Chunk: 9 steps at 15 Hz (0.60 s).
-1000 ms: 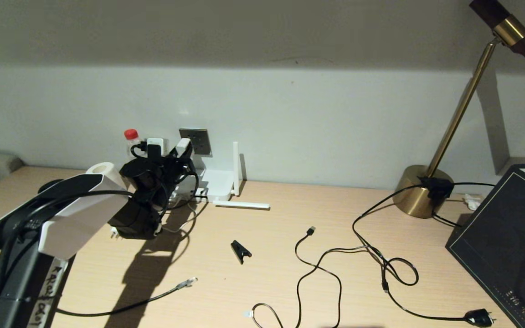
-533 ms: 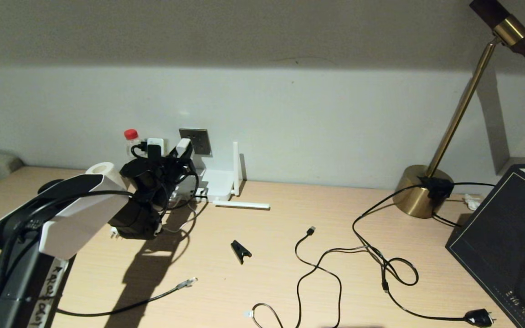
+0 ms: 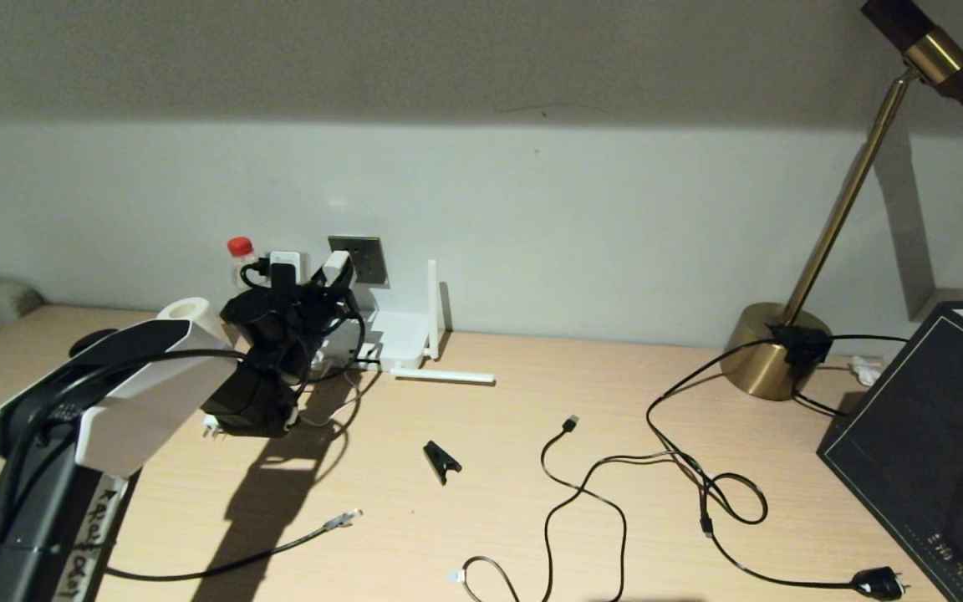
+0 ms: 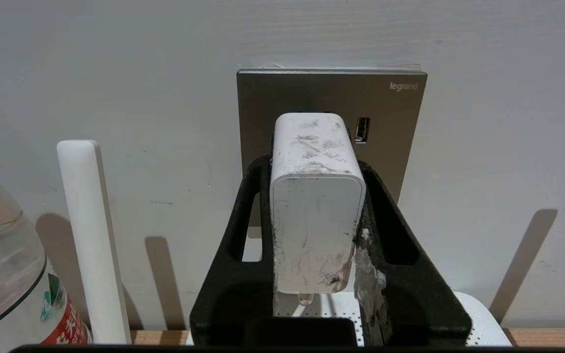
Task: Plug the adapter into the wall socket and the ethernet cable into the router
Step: Plug plug into socket
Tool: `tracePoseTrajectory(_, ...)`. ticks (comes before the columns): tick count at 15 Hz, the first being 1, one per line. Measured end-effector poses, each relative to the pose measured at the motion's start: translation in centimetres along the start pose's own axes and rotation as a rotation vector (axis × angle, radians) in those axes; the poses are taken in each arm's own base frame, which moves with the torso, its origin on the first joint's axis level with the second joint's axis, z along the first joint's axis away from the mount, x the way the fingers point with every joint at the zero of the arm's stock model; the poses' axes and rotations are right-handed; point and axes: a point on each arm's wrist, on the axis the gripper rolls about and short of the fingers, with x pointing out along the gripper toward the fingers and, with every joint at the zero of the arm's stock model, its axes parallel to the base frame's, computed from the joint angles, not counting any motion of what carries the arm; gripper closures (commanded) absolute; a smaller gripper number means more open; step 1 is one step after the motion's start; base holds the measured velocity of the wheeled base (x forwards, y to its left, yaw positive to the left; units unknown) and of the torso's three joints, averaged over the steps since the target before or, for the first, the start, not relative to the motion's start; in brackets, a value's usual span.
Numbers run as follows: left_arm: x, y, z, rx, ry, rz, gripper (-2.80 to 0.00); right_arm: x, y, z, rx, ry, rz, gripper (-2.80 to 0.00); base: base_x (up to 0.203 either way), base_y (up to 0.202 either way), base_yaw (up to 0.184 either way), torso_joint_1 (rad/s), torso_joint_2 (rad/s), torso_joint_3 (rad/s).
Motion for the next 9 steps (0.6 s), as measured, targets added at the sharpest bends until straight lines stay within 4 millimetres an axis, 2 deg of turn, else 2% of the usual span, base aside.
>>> tracePoseTrajectory(9,0.42,-0.2,0.04,-0.002,0.002,-0.004,0.0,0.0,0.0,0.0,0.0,0.0,0.0,0.0,0.0,0.0,0.0,0.0,0.0,0.0)
